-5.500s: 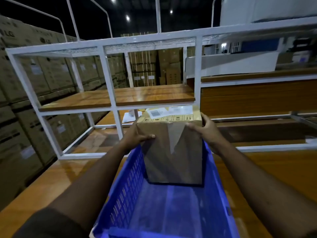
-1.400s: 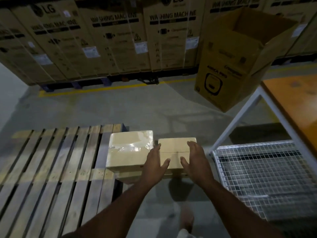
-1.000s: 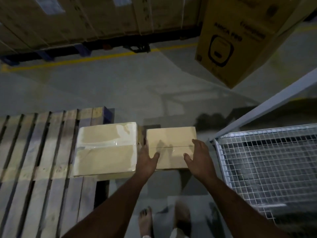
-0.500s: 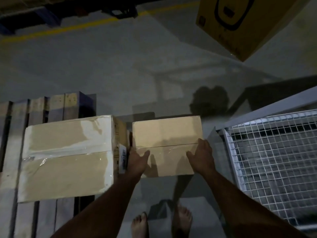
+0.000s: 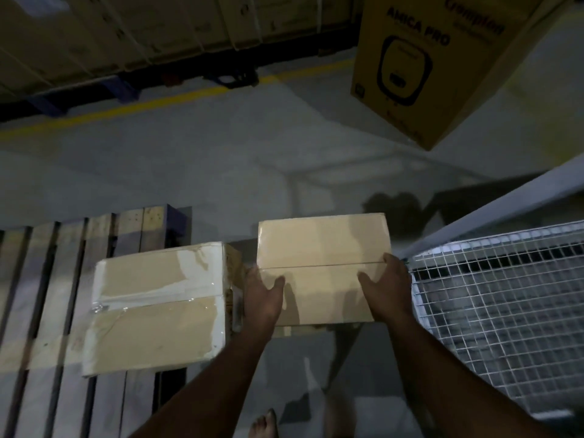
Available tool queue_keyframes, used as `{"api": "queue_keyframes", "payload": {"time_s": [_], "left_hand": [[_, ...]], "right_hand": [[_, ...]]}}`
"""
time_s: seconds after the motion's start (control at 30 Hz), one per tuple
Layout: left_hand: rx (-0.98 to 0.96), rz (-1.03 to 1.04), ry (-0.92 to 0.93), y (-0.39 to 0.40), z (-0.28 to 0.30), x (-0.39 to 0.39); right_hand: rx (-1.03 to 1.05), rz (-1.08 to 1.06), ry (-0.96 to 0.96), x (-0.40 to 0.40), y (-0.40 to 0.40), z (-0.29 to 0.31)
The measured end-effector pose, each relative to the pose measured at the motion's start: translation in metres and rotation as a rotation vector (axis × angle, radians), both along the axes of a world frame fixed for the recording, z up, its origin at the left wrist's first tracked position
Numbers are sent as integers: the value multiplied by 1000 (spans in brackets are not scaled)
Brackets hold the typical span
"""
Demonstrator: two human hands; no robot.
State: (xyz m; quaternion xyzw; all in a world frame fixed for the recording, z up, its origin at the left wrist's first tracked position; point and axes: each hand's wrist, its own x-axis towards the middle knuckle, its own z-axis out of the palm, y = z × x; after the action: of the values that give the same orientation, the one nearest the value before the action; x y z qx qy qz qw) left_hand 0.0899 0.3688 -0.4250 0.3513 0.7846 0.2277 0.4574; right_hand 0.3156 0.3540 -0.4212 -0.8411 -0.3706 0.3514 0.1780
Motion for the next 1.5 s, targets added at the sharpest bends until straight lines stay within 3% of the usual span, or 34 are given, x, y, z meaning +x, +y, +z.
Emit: {"api": "queue_keyframes", "payload": {"time_s": [0.43, 0.67, 0.97, 1.17, 1.5], "left_hand": [[442, 26, 60, -21, 290, -11], [705, -41, 63, -62, 412, -38], [846, -208, -28, -154, 488, -91], [868, -278, -105, -229, 514, -97], [925, -601, -209, -333, 562, -54]], "right_hand": [[473, -98, -28, -10, -47, 289], [667, -166, 9, -42, -124, 397], [790, -286, -244, -100, -260, 492], [755, -417, -363, -136, -363, 514], [748, -646, -487, -138, -531, 542]]}}
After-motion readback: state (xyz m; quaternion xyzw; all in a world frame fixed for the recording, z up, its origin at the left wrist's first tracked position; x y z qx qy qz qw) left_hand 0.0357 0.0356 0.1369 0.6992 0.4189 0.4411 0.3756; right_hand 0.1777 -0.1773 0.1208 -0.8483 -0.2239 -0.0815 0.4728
